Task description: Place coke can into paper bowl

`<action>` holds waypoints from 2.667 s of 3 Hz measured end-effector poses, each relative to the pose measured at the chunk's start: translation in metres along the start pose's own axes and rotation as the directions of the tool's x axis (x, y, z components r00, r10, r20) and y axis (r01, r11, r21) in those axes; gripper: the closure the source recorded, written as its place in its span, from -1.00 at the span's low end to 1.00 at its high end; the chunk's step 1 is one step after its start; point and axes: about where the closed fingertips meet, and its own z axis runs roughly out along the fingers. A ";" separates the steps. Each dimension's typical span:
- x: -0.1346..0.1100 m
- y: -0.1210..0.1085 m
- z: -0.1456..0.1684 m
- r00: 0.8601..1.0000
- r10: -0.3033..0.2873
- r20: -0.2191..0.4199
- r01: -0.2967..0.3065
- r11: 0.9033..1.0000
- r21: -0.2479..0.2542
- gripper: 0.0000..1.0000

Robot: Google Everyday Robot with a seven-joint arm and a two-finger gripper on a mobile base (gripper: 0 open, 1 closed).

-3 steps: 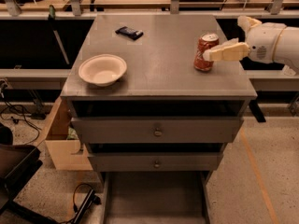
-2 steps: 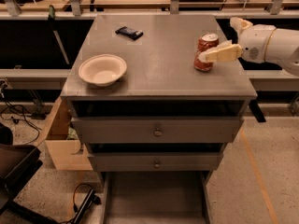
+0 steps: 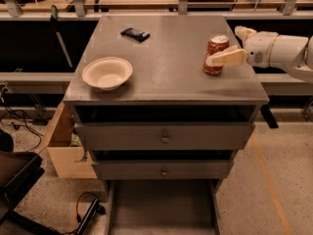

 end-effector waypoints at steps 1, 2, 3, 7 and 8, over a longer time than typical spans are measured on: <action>0.012 -0.006 0.006 0.999 0.050 0.012 -0.050 0.999 -0.008 -0.70; 0.012 -0.004 0.009 0.999 0.051 0.012 -0.051 0.999 -0.013 -0.22; 0.012 -0.002 0.012 0.999 0.051 0.012 -0.051 0.999 -0.018 0.25; -0.082 0.049 0.035 0.999 -0.023 0.047 0.027 0.995 -0.100 1.00; -0.106 0.091 0.054 0.997 -0.005 0.073 0.018 0.985 -0.169 1.00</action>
Offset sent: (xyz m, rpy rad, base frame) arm 0.0070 -0.0016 -0.0115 0.0373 0.0296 -0.0003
